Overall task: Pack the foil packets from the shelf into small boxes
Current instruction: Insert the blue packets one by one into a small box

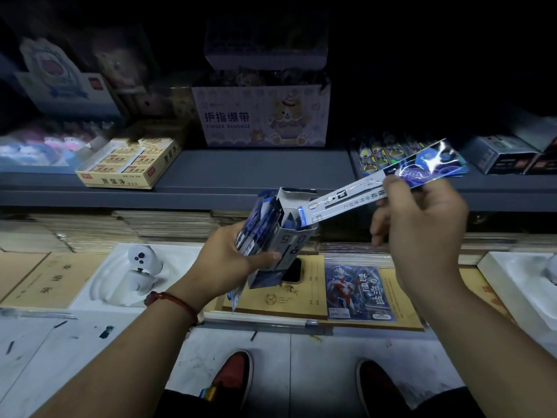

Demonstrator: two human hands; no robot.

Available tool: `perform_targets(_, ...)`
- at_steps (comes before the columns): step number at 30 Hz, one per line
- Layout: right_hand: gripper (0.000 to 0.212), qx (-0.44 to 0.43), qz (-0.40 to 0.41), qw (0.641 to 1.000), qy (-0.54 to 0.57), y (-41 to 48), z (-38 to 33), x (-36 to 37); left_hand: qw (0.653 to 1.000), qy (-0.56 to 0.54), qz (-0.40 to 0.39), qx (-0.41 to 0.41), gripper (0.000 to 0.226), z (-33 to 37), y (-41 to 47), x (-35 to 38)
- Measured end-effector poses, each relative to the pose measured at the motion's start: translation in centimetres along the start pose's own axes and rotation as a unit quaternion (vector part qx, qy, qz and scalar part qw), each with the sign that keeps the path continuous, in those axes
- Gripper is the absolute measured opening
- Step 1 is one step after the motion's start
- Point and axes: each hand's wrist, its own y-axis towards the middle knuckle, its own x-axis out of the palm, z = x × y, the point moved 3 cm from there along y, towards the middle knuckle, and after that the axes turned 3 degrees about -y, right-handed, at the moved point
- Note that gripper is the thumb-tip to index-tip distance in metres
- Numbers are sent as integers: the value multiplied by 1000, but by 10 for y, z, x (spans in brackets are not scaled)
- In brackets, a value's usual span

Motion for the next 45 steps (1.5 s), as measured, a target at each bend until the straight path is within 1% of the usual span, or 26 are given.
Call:
perform_targets(2, 32, -12, -20, 1000, -12, -4, 0, 5, 1000, 3, -6, 4, 29, 1, -1, 1)
perform_targets(7, 29, -35, -51, 997, -36, -13, 1, 15, 1000, 17, -12, 12, 31, 1, -2, 3)
perform_targets(10, 26, -73, -73, 990, -99, -16, 5, 20, 1000, 17, -16, 17, 31, 1, -2, 5)
perform_targets(12, 19, -102, -108, 973, -174, -17, 8, 25, 1000, 13, -18, 19, 31, 1, -3, 5)
perform_targets(13, 18, -104, -135, 965, -200, -18, 9, 27, 1000, 12, -19, 21, 32, 2, -3, 5)
perform_targets(15, 22, -86, -180, 957, -209, -19, 12, 31, 999, 11, -22, 24, 33, 3, -3, 5)
perform_targets(16, 25, -79, -187, 958, -203, -19, 14, 32, 999, 13, -22, 23, 34, 3, -3, 5)
perform_targets(20, 26, -77, -182, 960, -196, -19, 12, 32, 999, 21, -26, 22, 38, 4, -3, 5)
perform_targets(22, 31, -67, -190, 958, -206, -21, 13, 33, 999, 21, -26, 21, 38, 5, -3, 5)
perform_targets(25, 47, -23, -200, 951, -236, -24, 16, 36, 999, 32, -26, 30, 30, 5, -4, 7)
perform_targets(27, 53, 18, -208, 948, -240, -24, 19, 38, 998, 38, -32, 38, 25, 6, -5, 8)
perform_targets(30, 46, 63, -219, 945, -236, -22, 24, 39, 995, 46, -60, 65, 24, 11, -8, 13)
perform_targets(32, 36, 71, -223, 941, -243, -19, 27, 38, 993, 51, -67, 78, 26, 14, -10, 15)
perform_targets(34, 26, 77, -222, 946, -223, -16, 29, 36, 994, 40, -67, 76, 27, 14, -10, 16)
perform_targets(37, 20, 67, -218, 953, -200, -14, 27, 33, 995, 24, -64, 72, 29, 13, -10, 14)
perform_targets(39, 22, 43, -218, 953, -208, -15, 26, 34, 995, 17, -67, 71, 31, 13, -10, 14)
perform_targets(42, 17, 9, -222, 951, -216, -16, 23, 36, 996, -8, -67, 57, 31, 13, -11, 16)
perform_targets(43, 18, 4, -222, 952, -213, -16, 22, 36, 996, -20, -66, 53, 32, 13, -10, 16)
perform_targets(45, 29, -10, -210, 952, -222, -17, 16, 32, 996, -36, -63, 46, 33, 15, -11, 18)
